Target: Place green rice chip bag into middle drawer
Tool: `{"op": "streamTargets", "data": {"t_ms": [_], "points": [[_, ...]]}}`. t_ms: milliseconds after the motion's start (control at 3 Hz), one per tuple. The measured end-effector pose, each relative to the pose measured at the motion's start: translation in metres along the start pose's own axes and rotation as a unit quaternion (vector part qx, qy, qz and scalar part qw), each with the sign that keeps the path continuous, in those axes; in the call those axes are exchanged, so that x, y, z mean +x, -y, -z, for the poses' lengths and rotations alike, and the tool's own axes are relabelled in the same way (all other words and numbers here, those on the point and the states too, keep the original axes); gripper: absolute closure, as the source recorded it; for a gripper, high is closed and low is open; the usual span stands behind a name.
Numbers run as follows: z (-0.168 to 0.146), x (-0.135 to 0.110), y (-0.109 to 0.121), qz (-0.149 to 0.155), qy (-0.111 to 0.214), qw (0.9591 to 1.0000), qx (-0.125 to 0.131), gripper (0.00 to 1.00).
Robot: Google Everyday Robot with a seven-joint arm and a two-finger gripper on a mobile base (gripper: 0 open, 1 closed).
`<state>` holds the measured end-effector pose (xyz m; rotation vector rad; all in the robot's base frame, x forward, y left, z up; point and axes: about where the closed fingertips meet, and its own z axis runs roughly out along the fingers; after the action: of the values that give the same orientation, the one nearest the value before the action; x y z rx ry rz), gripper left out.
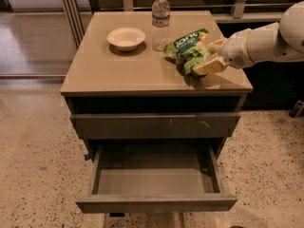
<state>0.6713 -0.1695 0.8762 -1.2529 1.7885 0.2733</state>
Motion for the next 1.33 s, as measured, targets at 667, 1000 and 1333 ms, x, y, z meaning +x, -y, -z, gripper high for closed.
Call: {"op": "streamTargets", "data": {"t_ms": [667,1000,1333], "points": [[0.038,-0.008,-0.029,0.031,0.032,0.9964,-0.072,1.0],[0.038,-0.008,-0.029,0.032,0.032,0.9963,-0.073,1.0],[0.04,-0.011,-0.036,0.056,0.044,0.9935,-0.089,1.0]]}}
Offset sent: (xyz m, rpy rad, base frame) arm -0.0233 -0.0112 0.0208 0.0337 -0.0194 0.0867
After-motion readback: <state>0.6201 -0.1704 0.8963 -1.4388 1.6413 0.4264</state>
